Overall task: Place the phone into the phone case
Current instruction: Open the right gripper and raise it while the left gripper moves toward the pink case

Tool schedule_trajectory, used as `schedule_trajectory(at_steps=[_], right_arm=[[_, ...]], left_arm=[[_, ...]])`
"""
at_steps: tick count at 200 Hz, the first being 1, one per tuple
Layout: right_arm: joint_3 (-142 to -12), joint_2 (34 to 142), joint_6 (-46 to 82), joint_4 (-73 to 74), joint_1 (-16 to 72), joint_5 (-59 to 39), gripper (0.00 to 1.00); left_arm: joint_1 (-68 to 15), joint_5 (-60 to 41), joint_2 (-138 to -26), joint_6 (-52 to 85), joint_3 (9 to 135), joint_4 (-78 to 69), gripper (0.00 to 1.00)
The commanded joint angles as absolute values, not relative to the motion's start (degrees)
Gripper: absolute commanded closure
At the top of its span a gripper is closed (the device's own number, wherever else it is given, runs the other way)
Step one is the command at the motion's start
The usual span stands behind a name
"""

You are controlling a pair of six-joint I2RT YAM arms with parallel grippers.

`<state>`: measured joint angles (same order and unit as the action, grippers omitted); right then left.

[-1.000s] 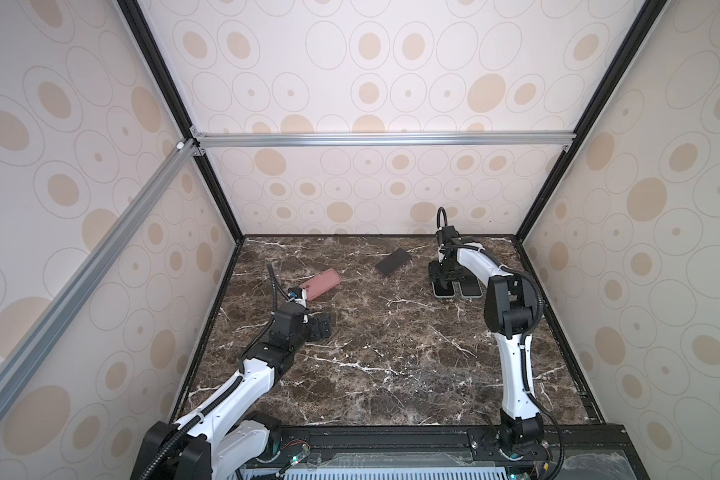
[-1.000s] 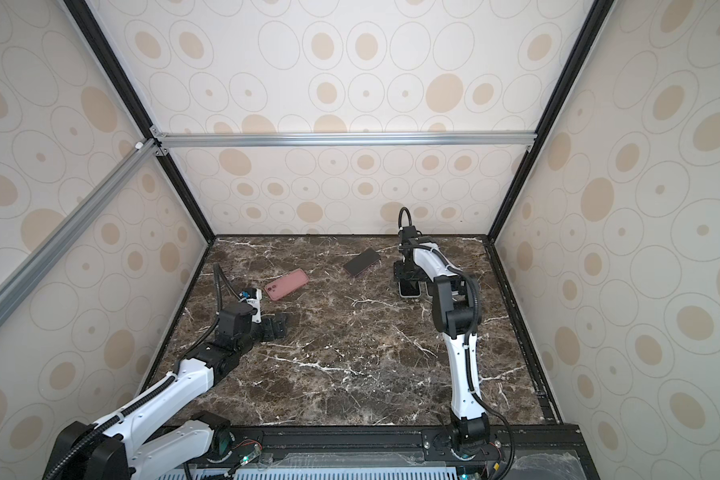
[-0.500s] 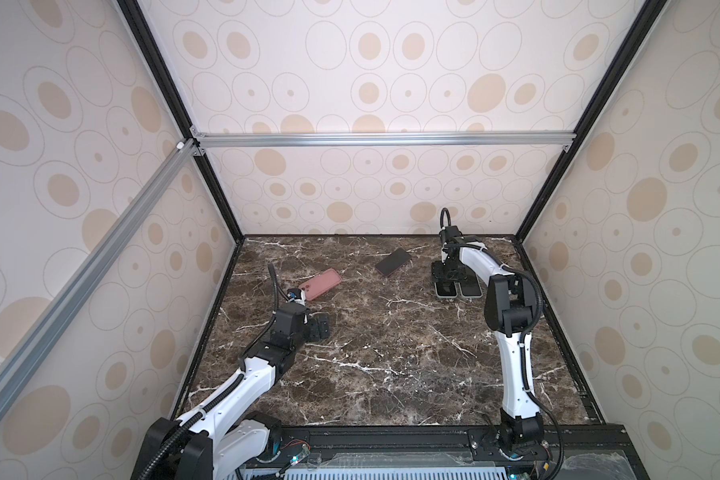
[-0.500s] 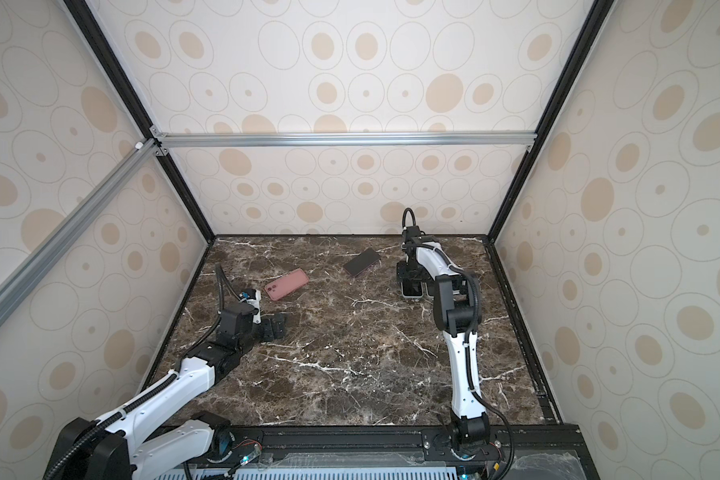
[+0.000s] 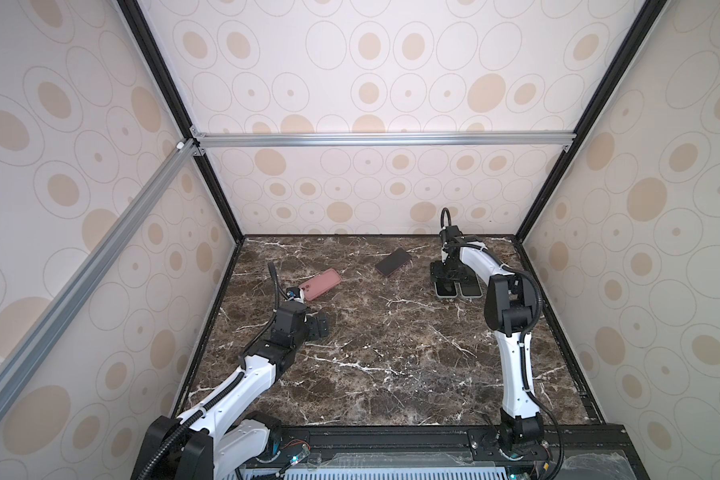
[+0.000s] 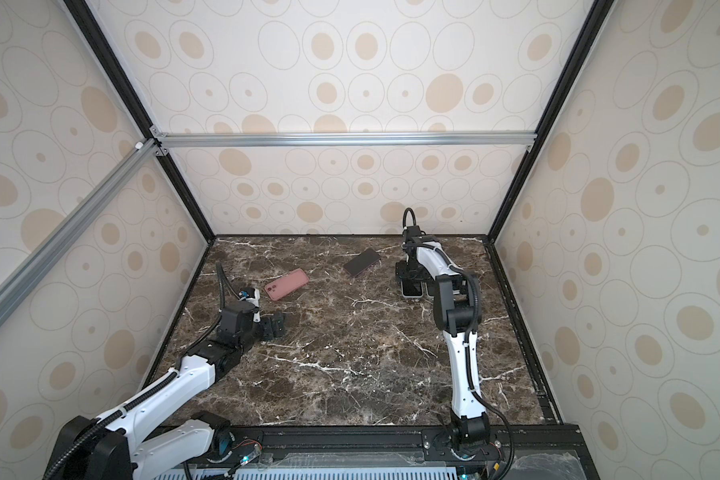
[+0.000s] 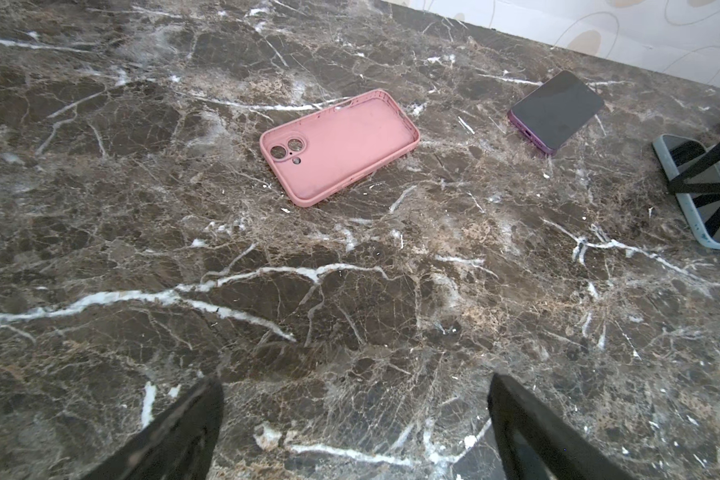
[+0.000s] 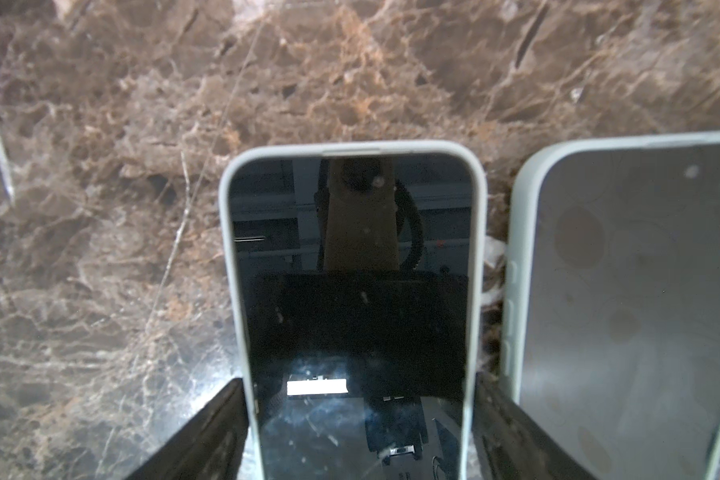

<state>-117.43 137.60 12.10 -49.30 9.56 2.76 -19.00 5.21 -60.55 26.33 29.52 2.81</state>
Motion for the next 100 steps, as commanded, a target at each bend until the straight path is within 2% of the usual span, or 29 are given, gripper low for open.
schedule_trajectory(at_steps=[1,45,100], right_arm=[[-117.8,136.8,11.3,-50.8,9.2,2.6,0.13],[-114.3,130.6,8.1,-49.4,9.2,1.9,0.01],[-100.1,115.4,2.9,-40.7,9.4,-4.2,0.04]], left_arm=[[-18.6,6.9,-61.1,27.3,31.8,4.4,0.0],[-18.5,7.3,-62.5,26.7,31.8,3.2,0.0],[-15.9,7.3,-69.3,27.0,36.5,-0.3,0.0]])
